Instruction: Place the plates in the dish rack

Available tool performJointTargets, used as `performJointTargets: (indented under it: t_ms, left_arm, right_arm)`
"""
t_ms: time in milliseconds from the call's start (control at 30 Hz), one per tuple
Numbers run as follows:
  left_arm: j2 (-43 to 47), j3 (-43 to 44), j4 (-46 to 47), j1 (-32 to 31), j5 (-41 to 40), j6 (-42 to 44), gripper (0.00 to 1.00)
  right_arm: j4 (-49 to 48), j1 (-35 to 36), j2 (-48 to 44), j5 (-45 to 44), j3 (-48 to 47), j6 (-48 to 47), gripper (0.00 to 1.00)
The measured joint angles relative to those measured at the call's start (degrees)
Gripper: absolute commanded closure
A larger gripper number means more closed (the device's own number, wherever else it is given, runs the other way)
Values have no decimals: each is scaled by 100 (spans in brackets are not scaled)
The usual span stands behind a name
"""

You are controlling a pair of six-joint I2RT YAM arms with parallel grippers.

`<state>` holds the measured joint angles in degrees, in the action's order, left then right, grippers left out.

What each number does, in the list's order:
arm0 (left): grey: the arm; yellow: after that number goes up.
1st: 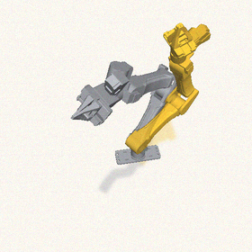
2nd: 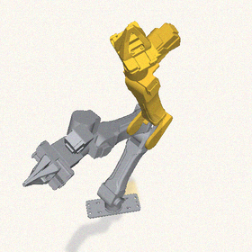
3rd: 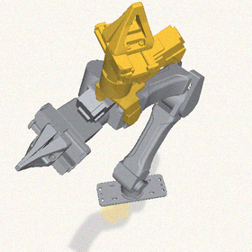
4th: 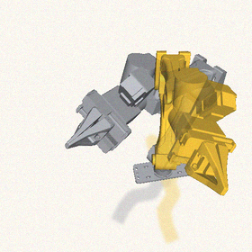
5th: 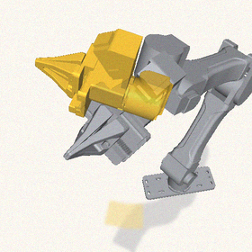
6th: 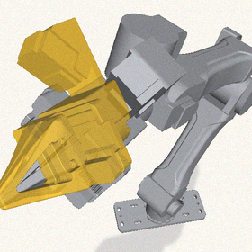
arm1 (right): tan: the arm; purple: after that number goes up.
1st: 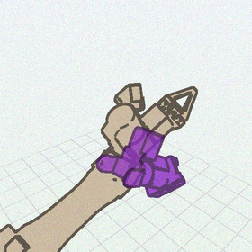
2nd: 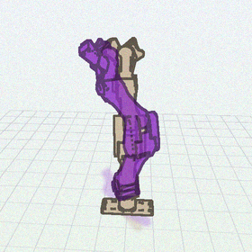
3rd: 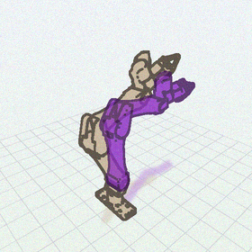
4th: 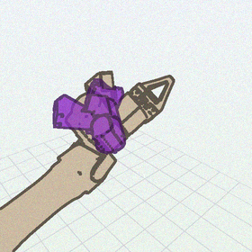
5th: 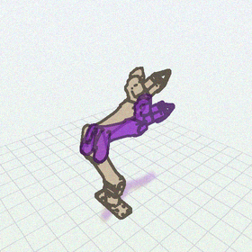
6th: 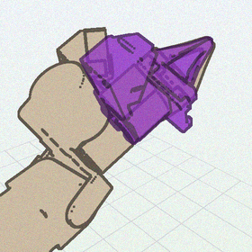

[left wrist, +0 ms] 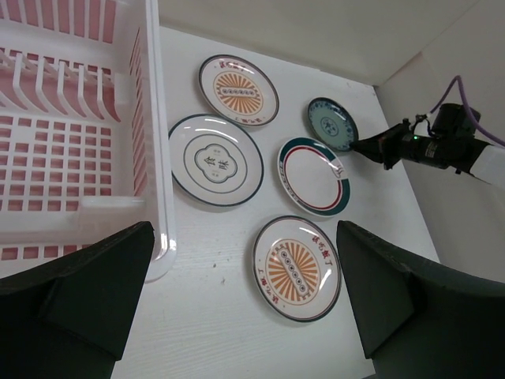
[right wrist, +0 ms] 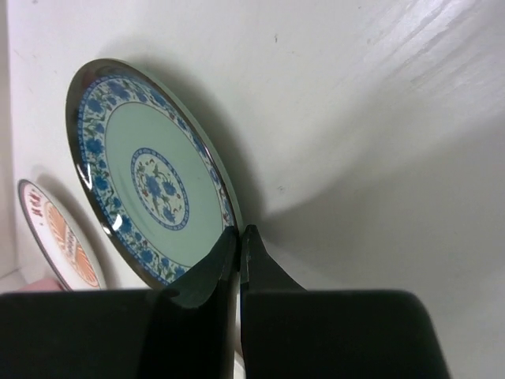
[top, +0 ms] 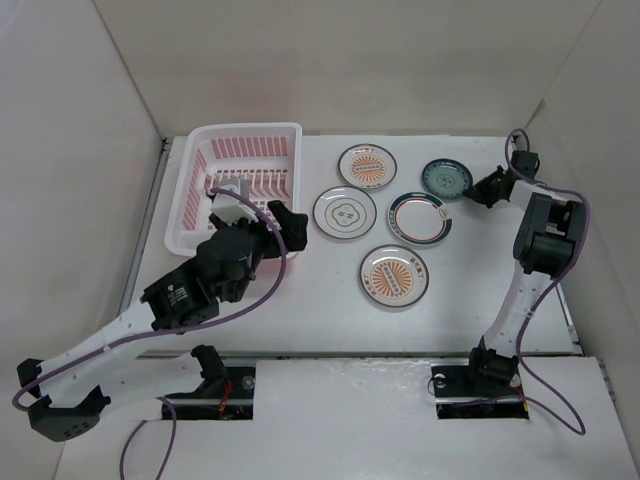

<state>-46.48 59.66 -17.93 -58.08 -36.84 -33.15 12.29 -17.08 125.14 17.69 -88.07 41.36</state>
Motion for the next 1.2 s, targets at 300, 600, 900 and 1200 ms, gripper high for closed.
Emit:
performJointTargets:
  t_ms: [300, 600, 900, 1200]
  left_arm:
    - [-680, 35, 59, 0, 57, 15, 0]
    - [-1252, 39, 1029, 245, 299, 323, 0]
    - [-2800, 555, 2227, 1462, 1893, 1231, 0]
    - [-3753, 1198, 3355, 2444, 4061, 1574, 6]
  right_arm:
    - [-658, -50, -494, 122, 422, 197, 100]
    - [-1475, -48, -2065, 540, 651, 74, 100]
    - [-2520, 448, -3792, 1617, 2173, -632, 100]
    - [-2465, 1311, -4358, 1939, 2503, -1521, 100]
